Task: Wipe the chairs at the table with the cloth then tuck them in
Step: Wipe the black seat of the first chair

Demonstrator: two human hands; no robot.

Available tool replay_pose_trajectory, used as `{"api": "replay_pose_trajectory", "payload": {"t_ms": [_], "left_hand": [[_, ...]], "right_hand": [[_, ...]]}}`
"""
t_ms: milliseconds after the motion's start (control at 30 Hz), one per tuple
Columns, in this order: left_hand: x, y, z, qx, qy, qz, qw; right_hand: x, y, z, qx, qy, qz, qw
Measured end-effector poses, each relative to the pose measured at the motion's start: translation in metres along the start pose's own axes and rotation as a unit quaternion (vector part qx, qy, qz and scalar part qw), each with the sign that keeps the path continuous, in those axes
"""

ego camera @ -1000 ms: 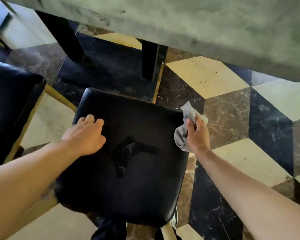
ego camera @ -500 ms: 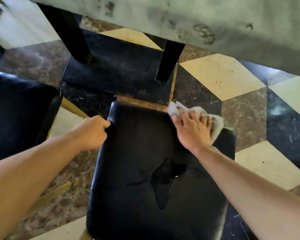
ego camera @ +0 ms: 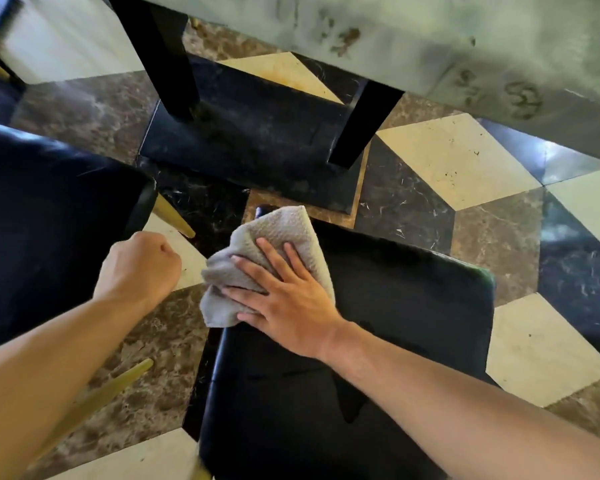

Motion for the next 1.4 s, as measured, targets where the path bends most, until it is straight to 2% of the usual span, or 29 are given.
{"api": "replay_pose_trajectory", "payload": {"t_ms": [67, 167, 233, 300, 400, 567, 700, 1000, 1133, 1267, 1400], "left_hand": [[-0.001, 0.001, -0.003, -0.002, 0.021, -0.006, 1.000], [-0.004, 0.006, -0.007, -0.004, 0.029, -0.009, 1.000], [-0.007, 0.010, -0.009, -0.001, 0.019, -0.010, 1.000], [-0.008, 0.014, -0.011, 0.000, 0.009, -0.019, 1.000], [-0.008, 0.015, -0.013, 0.003, 0.005, -0.026, 1.000], [-0.003, 0.001, -0.018, 0.017, -0.018, -0.008, 1.000], [0.009, -0.019, -0.022, 0.051, -0.053, -0.004, 0.997], [0.058, -0.070, -0.038, 0.089, -0.043, 0.037, 0.994], [0.079, -0.086, -0.049, 0.103, -0.038, 0.048, 0.993], [0.095, -0.100, -0.060, 0.120, -0.035, 0.065, 0.990], [0.103, -0.112, -0.067, 0.141, -0.048, 0.076, 0.986]], "right_hand": [[-0.003, -0.027, -0.013, 0.036, 0.004, -0.005, 0.999], [-0.017, -0.063, -0.003, 0.165, 0.021, 0.033, 0.985], [-0.025, -0.065, 0.019, 0.233, 0.023, 0.078, 0.969], [-0.029, -0.050, 0.041, 0.263, 0.013, 0.107, 0.959], [-0.028, -0.019, 0.053, 0.242, 0.008, 0.079, 0.967], [0.002, 0.029, 0.009, 0.050, 0.031, 0.014, 0.998], [0.030, 0.031, -0.045, 0.005, 0.038, -0.004, 0.999], [0.063, -0.054, -0.177, 0.057, 0.027, -0.039, 0.997], [0.067, -0.088, -0.215, 0.118, 0.035, -0.015, 0.992], [0.053, -0.125, -0.209, 0.228, 0.011, 0.045, 0.972], [0.030, -0.153, -0.159, 0.334, -0.033, 0.149, 0.930]]}}
Point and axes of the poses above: each hand's wrist, its own z-axis towards the middle knuckle, its own x-axis out of the palm, y = z × x, the point moved 3 cm from there along z, towards the middle knuckle, and after that the axes turned 8 degrees about y, right-handed, at the moved point
